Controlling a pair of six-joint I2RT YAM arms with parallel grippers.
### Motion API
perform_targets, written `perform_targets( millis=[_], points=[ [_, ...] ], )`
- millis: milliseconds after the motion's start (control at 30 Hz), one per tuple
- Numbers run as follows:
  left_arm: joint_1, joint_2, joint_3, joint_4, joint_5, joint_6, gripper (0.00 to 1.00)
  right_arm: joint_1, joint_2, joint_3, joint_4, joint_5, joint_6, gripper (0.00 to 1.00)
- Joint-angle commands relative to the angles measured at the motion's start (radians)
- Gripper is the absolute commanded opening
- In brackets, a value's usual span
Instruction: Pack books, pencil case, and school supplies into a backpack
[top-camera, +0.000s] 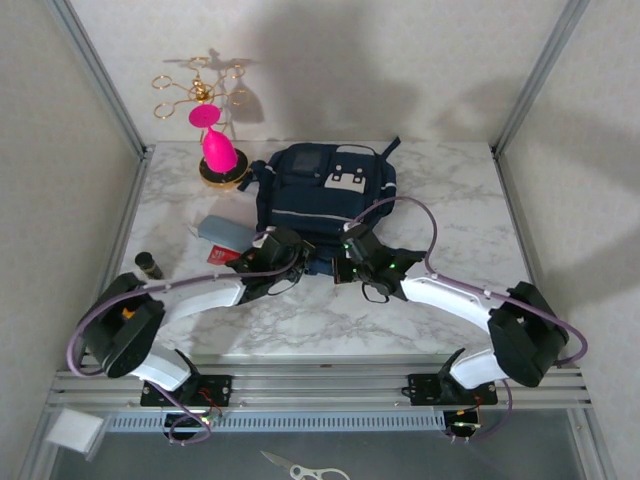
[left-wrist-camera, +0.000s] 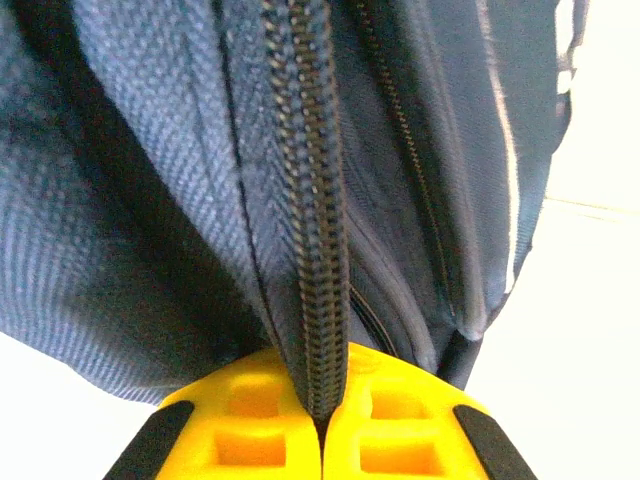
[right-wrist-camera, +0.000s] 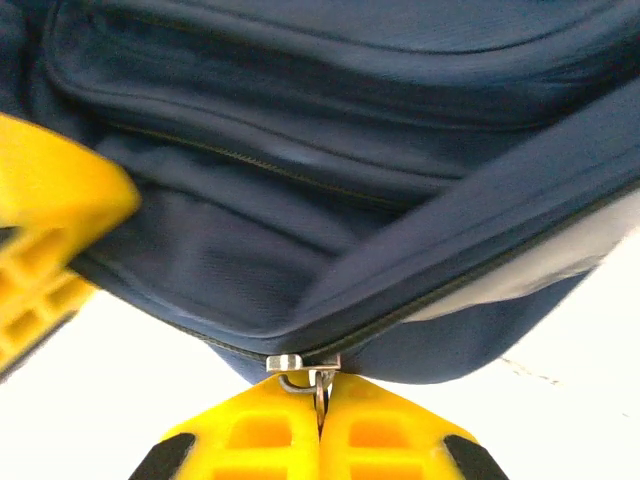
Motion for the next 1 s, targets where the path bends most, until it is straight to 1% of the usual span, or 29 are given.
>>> perform_targets(
  millis=[0, 100, 200, 267, 433, 500, 600, 667, 700, 767, 833, 900, 967],
  points=[
    [0.089, -0.123, -0.030, -0.099, -0.184, 0.083, 0.00, -0.049, -0.073, 0.000, -0.223, 0.111, 0.041, 0.00],
    [0.143, -0.173, -0.076, -0.098, -0.121, 0.119, 0.00, -0.113, -0.116, -0.019, -0.260, 0.106, 0.050, 0.00],
    [0.171, -0.213, -0.089, -0.140, -0.132, 0.165, 0.00, -0.184, -0.148, -0.024, -0.273, 0.103, 0.051, 0.00],
    [0.185, -0.243, -0.093, -0.162, -0.133, 0.183, 0.00, -0.225, -0.140, -0.020, -0.282, 0.109, 0.045, 0.00],
    [0.193, -0.288, -0.084, -0.185, -0.132, 0.235, 0.00, -0.324, -0.070, -0.032, -0.232, 0.094, 0.025, 0.00],
    [0.193, -0.294, -0.086, -0.179, -0.123, 0.245, 0.00, -0.359, -0.044, -0.028, -0.179, 0.079, 0.019, 0.00],
    [0.194, -0.289, -0.087, -0.172, -0.108, 0.266, 0.00, -0.407, 0.028, 0.016, -0.126, 0.110, 0.017, 0.00],
    [0.197, -0.275, -0.072, -0.185, -0.099, 0.274, 0.00, -0.444, 0.075, 0.051, -0.100, 0.095, 0.013, 0.00],
    [0.196, -0.273, -0.071, -0.174, -0.087, 0.283, 0.00, -0.445, 0.087, 0.062, -0.079, 0.069, -0.005, 0.00],
    [0.196, -0.268, -0.065, -0.152, -0.058, 0.292, 0.00, -0.427, 0.079, 0.059, -0.031, -0.050, -0.037, 0.00],
    [0.197, -0.263, -0.055, -0.143, -0.048, 0.300, 0.00, -0.364, 0.049, 0.034, 0.007, -0.137, -0.075, 0.00],
    [0.196, -0.261, -0.050, -0.142, -0.045, 0.296, 0.00, -0.289, 0.032, 0.007, 0.020, -0.164, -0.106, 0.00],
    [0.196, -0.261, -0.054, -0.123, -0.033, 0.294, 0.00, -0.265, 0.003, -0.074, 0.106, -0.260, -0.120, 0.00]
  ],
)
